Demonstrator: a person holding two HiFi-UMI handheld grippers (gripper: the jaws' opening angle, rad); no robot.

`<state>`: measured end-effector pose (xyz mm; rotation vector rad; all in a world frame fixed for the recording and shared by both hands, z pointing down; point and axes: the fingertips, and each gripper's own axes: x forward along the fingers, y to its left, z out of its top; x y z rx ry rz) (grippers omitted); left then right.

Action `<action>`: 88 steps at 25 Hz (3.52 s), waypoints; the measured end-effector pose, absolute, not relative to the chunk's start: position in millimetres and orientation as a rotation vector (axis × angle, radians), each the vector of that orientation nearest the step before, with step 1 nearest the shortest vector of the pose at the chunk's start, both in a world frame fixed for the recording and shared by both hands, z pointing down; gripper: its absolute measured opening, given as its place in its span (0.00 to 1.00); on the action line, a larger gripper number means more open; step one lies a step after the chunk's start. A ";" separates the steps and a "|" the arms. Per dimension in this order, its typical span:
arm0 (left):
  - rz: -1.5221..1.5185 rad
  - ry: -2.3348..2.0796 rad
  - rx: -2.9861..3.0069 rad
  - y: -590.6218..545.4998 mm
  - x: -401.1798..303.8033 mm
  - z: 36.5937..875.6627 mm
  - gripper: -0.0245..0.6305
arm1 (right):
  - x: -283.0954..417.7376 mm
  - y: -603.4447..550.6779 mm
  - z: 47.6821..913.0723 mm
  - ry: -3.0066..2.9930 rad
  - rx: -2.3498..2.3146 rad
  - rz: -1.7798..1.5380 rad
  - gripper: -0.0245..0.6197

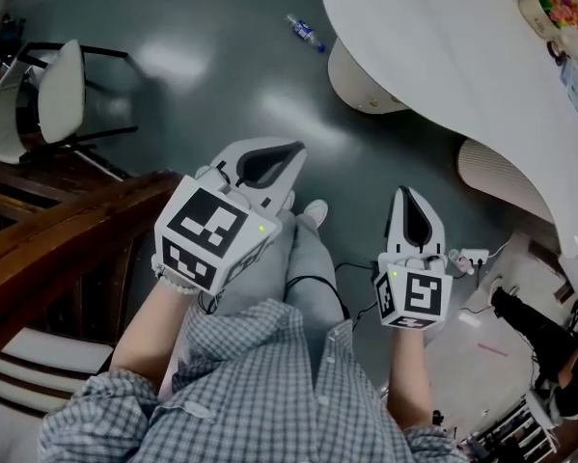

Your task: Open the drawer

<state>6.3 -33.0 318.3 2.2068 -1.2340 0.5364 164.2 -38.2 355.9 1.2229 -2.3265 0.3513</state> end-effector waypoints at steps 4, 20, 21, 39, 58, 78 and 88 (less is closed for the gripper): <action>0.519 -1.231 2.200 -37.5 -9.9 342.5 0.04 | 153.3 -46.8 382.6 -2.303 1.168 0.329 0.05; 0.447 -1.191 2.249 -60.8 7.0 420.6 0.04 | 132.8 -105.7 477.0 -2.299 1.222 0.300 0.05; 0.419 -1.193 2.232 -62.5 9.4 423.5 0.04 | 135.1 -111.6 480.7 -2.296 1.256 0.323 0.05; 0.328 -1.164 2.172 -61.4 18.6 467.3 0.04 | 151.2 -193.9 564.3 -2.130 1.479 0.405 0.07; 0.437 -1.191 2.203 -63.6 5.5 471.2 0.04 | 143.7 -221.8 576.7 -2.130 1.490 0.408 0.19; 0.447 -1.128 2.231 -49.1 27.7 463.1 0.04 | 147.9 -168.0 581.8 -2.095 1.467 0.463 0.19; 0.481 -1.069 2.270 -44.4 46.2 455.3 0.04 | 147.8 -117.9 584.8 -2.078 1.422 0.510 0.19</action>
